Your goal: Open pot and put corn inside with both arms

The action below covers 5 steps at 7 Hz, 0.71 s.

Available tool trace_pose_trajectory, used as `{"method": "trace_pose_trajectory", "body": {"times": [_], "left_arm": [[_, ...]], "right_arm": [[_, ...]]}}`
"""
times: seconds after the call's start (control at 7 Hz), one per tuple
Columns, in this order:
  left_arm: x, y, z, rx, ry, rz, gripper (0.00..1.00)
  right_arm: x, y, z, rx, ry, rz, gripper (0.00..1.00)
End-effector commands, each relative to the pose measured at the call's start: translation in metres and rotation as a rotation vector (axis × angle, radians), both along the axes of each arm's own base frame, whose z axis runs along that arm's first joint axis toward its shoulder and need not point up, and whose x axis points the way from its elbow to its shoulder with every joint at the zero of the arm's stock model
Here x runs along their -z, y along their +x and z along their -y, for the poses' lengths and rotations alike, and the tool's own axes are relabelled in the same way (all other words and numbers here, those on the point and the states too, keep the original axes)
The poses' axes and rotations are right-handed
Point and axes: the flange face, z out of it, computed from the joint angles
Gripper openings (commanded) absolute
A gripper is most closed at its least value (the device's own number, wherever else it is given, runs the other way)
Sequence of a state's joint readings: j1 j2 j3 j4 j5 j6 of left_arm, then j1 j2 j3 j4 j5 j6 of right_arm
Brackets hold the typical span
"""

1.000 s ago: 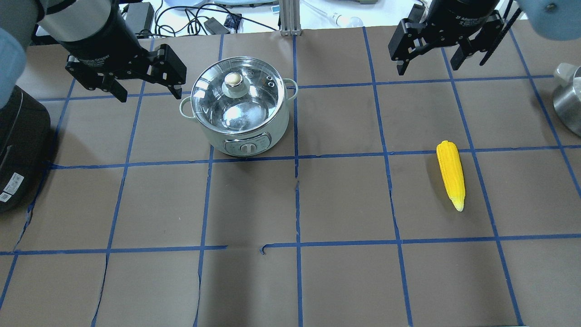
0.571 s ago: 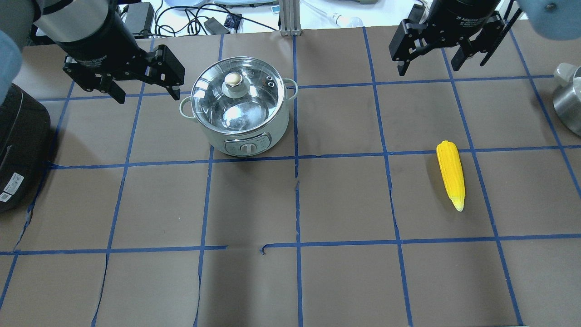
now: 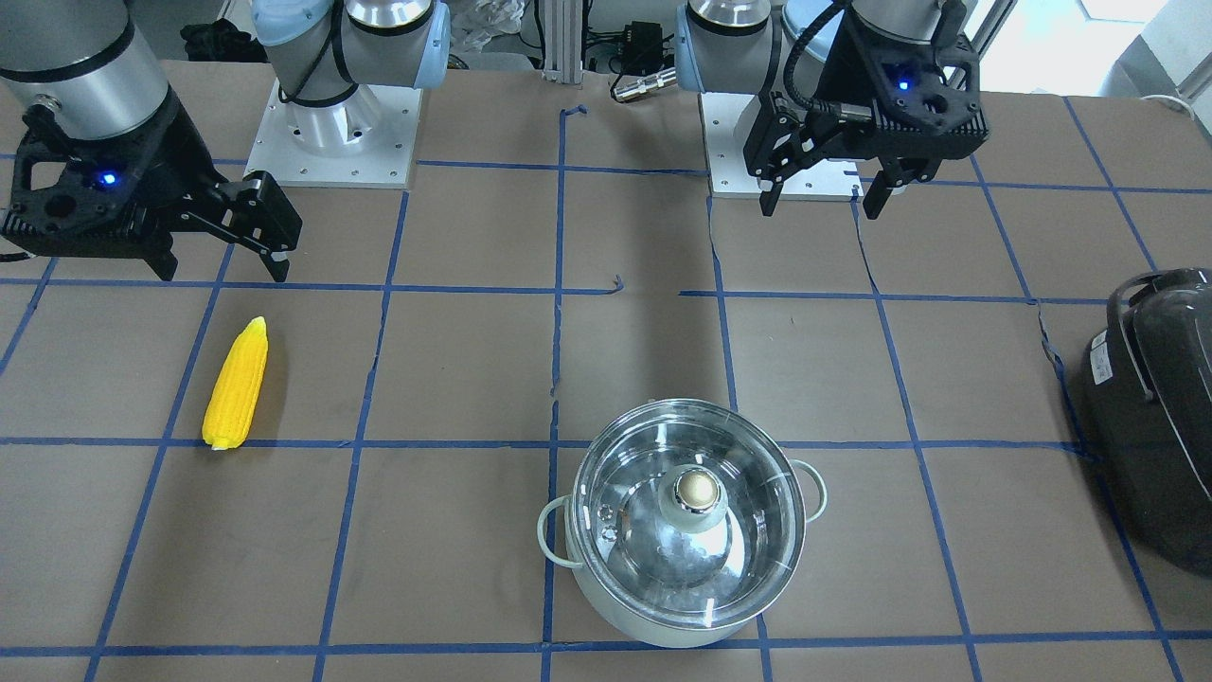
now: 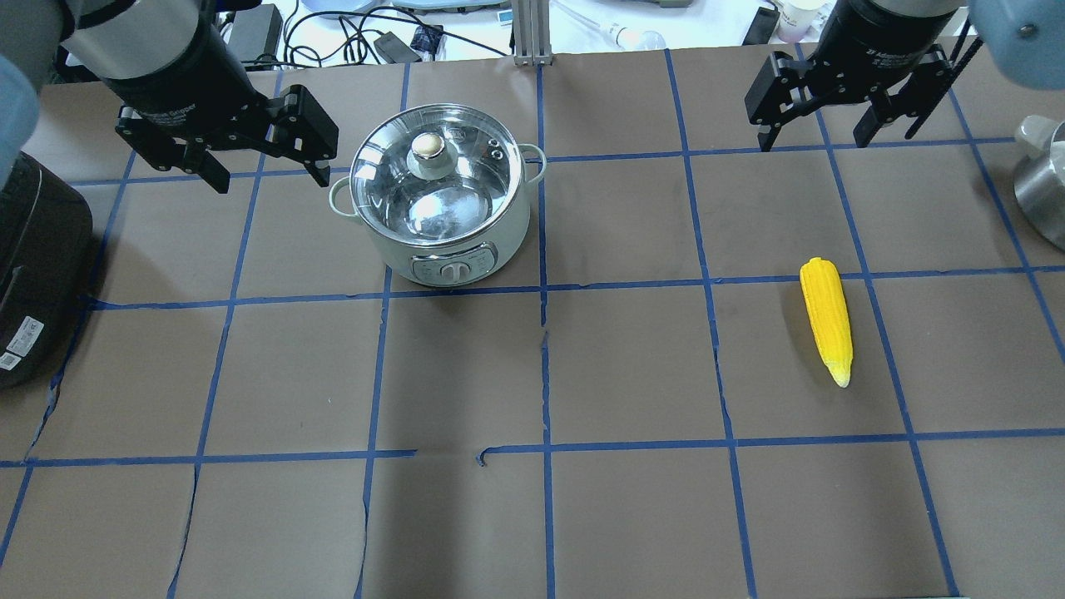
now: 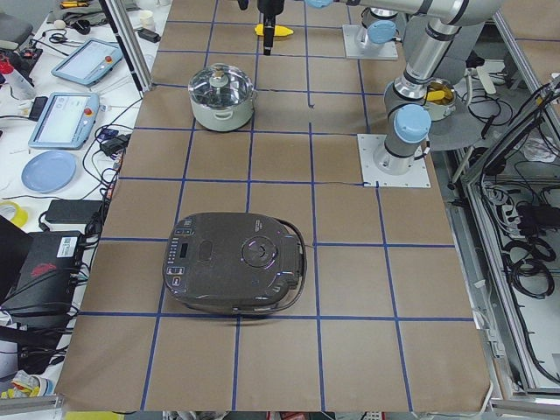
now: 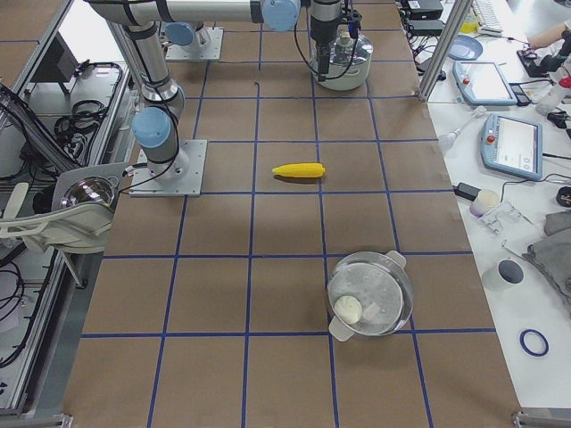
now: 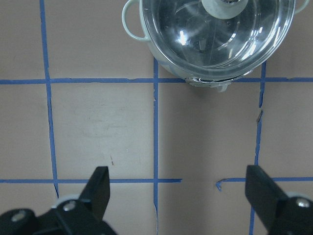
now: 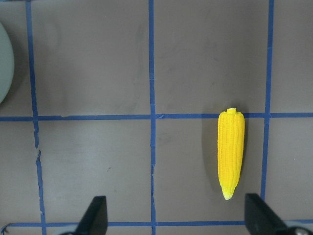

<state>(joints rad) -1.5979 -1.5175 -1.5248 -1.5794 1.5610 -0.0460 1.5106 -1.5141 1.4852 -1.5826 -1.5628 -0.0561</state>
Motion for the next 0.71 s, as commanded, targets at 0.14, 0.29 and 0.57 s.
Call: {"method": "trace_pose_trajectory", "body": {"times": [0.14,0.29,0.57], "left_arm": [[0.001,0.001,0.001,-0.003,0.003,0.002,1.0],[0.004,0.0,0.005,-0.002,0.005,-0.007,1.0],[0.019,0.002,0.029,-0.009,0.019,0.004,1.0]], "right_arm": [[-0.012,0.006,-0.007,-0.018,-0.027,0.002,1.0],[-0.016,0.023,-0.014,-0.048,-0.036,0.0,1.0],[-0.013,0.035,-0.017,-0.073,-0.03,0.0,1.0]]}}
